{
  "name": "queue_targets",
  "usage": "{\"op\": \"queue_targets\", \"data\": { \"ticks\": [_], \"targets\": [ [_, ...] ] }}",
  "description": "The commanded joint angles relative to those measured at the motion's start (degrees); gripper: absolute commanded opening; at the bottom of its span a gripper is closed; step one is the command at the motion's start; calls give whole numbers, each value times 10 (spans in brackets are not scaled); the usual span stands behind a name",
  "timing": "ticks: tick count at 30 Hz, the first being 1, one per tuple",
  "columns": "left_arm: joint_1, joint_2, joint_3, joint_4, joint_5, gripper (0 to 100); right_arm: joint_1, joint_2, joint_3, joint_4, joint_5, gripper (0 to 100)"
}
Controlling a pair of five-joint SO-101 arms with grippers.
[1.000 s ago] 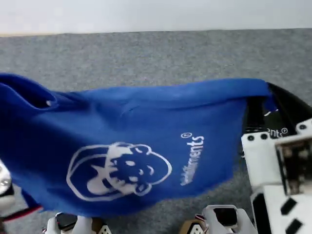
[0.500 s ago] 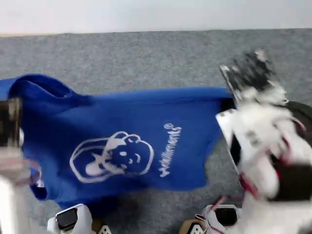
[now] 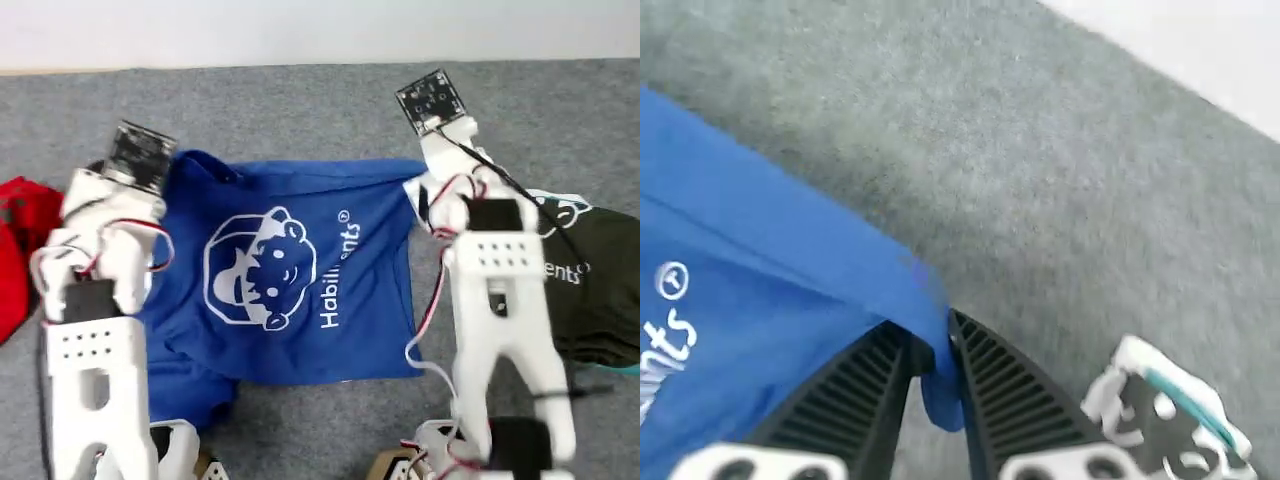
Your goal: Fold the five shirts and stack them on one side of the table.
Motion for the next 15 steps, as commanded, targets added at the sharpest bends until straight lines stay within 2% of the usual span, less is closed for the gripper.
{"op": "queue_targets", "data": {
  "ticks": [1,8,15],
  "targets": [
    [10,33,29,-120,-4,5,6,60,-74,-58,-11,10],
    [7,217,-95,-157,-4,5,4,209,-230,-106,-9,10],
    [1,422,-288,-156,-4,5,-1,415,-430,-111,47,10]
  ]
}}
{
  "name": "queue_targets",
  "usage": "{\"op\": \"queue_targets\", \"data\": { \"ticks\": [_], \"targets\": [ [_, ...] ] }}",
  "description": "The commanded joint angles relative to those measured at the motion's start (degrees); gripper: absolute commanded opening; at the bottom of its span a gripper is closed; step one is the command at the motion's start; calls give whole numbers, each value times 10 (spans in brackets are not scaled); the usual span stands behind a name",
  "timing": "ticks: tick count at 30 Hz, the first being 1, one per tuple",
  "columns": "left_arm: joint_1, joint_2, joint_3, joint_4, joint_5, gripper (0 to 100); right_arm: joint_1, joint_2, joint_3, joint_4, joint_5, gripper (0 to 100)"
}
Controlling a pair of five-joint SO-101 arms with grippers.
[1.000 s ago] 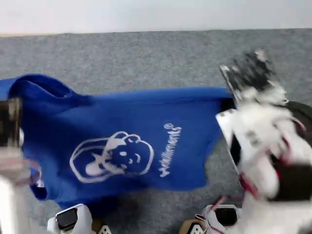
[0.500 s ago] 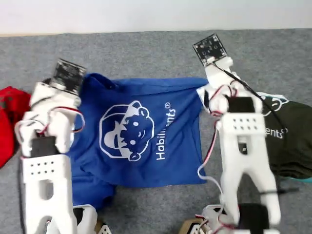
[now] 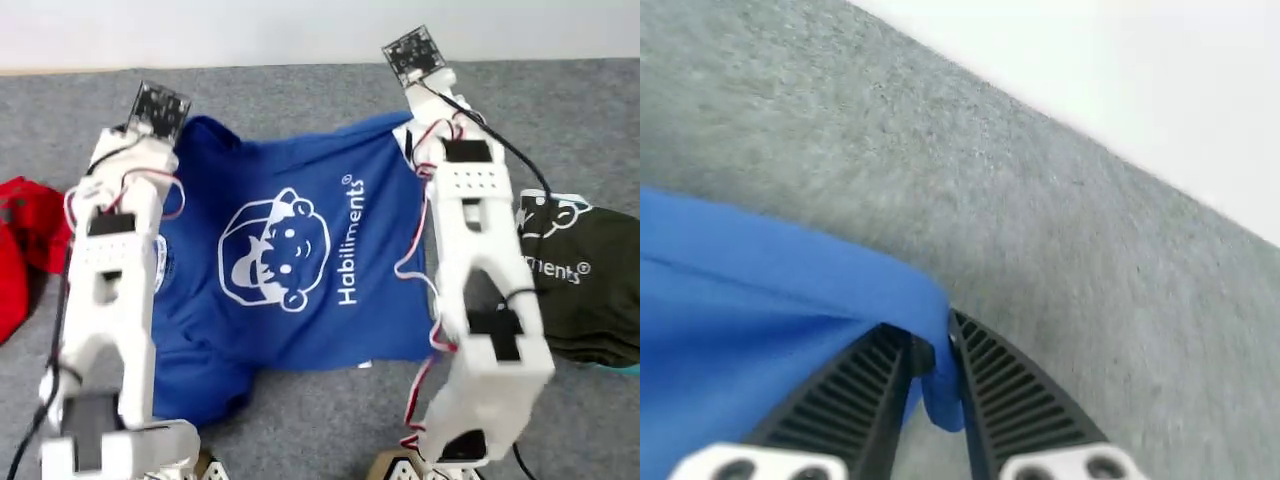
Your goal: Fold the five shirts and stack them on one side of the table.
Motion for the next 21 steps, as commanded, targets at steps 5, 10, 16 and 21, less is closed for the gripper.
{"op": "queue_targets", "data": {
  "ticks": [5,10,16,21],
  "targets": [
    [-18,193,-216,-10,-5,5,-2,221,-291,-8,43,10],
    [-26,256,-328,72,-5,5,-3,344,-476,30,48,10],
    [-25,280,-401,167,-7,5,-11,448,-647,91,50,10],
    [-26,286,-403,207,-7,5,-11,497,-717,125,50,12]
  ]
}}
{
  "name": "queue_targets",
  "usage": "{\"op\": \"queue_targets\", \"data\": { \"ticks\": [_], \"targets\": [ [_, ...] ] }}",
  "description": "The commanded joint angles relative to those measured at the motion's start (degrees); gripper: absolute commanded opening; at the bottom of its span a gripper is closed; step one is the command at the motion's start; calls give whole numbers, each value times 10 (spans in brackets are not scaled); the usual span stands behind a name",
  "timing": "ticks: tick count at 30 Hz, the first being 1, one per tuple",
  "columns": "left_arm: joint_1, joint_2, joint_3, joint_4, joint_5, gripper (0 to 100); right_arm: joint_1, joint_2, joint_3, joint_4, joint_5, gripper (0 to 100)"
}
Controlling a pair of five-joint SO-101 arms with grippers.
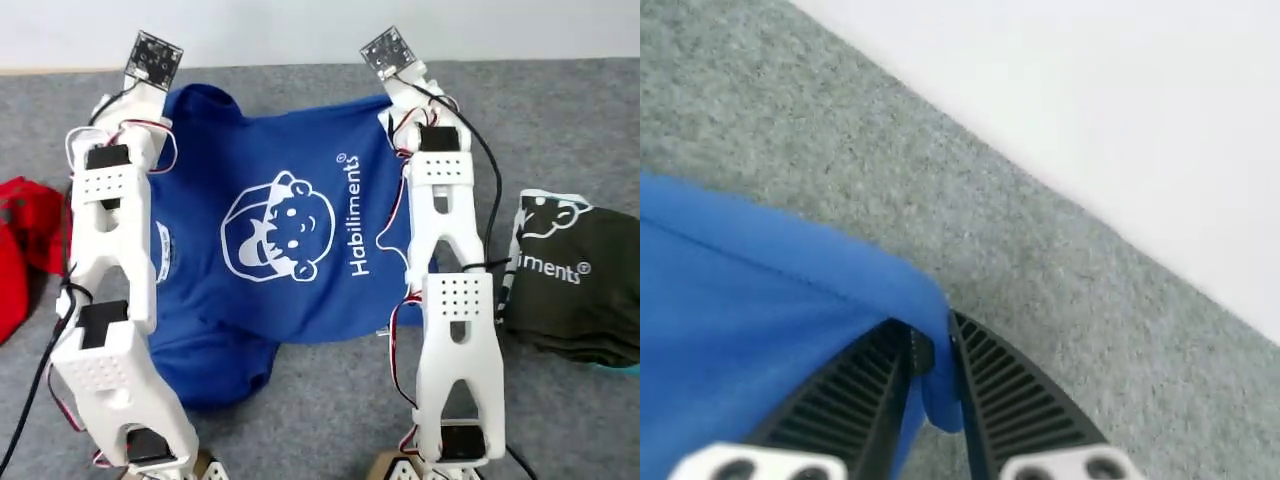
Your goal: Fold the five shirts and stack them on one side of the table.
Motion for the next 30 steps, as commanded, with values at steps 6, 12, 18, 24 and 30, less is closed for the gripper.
{"op": "queue_targets", "data": {
  "ticks": [6,12,18,24,30],
  "targets": [
    [-7,-46,-31,89,30,118,7,-6,-127,153,-14,144],
    [-16,-112,-33,97,99,171,21,-9,-185,239,-34,180],
    [-17,-157,-33,139,98,171,40,-31,-185,283,-37,180],
    [-10,-230,-32,317,42,170,37,-98,-185,407,-37,180],
    [6,-265,-29,467,0,170,28,-136,-184,536,-38,180]
  ]
}}
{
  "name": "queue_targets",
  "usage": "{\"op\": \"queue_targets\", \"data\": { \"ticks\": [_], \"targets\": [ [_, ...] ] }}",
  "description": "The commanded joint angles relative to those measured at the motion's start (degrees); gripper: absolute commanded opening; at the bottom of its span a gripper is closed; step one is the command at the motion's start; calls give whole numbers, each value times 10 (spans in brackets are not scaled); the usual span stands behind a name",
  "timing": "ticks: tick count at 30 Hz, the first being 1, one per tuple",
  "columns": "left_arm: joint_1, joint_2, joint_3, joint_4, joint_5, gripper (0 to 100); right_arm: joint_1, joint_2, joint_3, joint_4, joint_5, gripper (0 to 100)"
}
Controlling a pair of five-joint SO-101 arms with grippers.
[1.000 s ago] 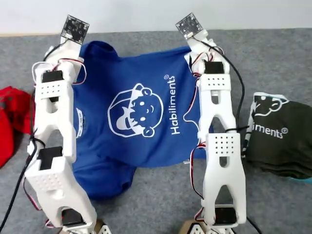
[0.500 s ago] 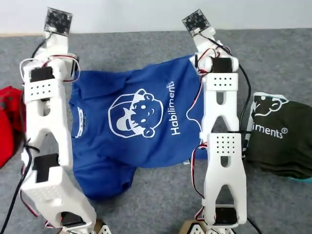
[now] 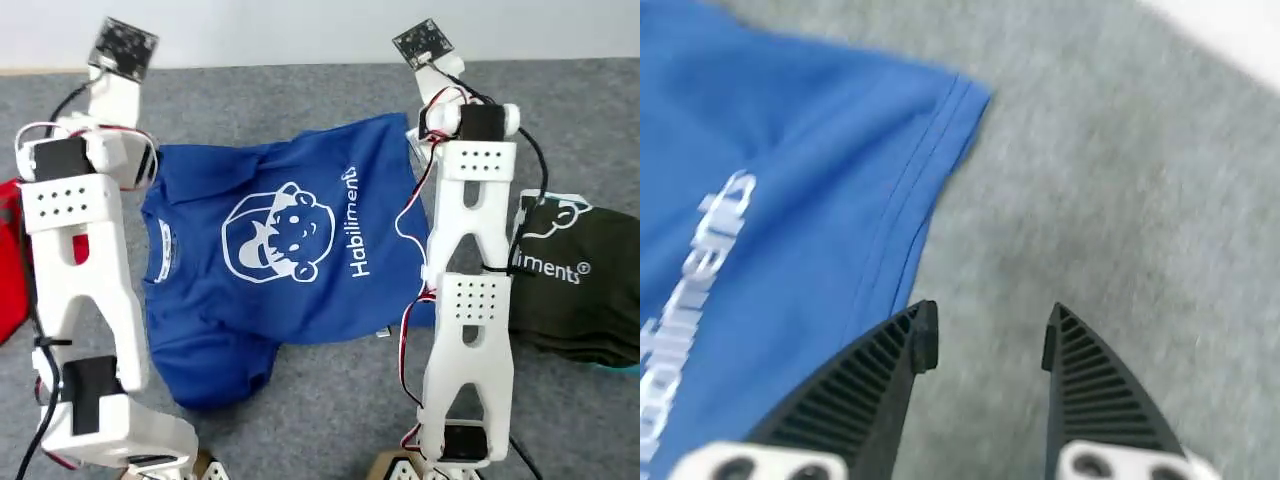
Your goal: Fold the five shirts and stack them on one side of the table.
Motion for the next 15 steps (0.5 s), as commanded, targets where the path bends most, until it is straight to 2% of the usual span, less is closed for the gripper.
{"op": "queue_targets", "data": {
  "ticks": [1,4,9,15],
  "targets": [
    [11,-38,-19,77,-31,170,-5,-54,-21,38,-7,180],
    [16,-37,-19,129,-49,170,-9,-72,12,38,-7,163],
    [33,-37,8,236,-99,170,-33,-148,179,38,-7,54],
    [34,-35,137,212,-123,170,-78,-276,509,35,-5,41]
  ]
}}
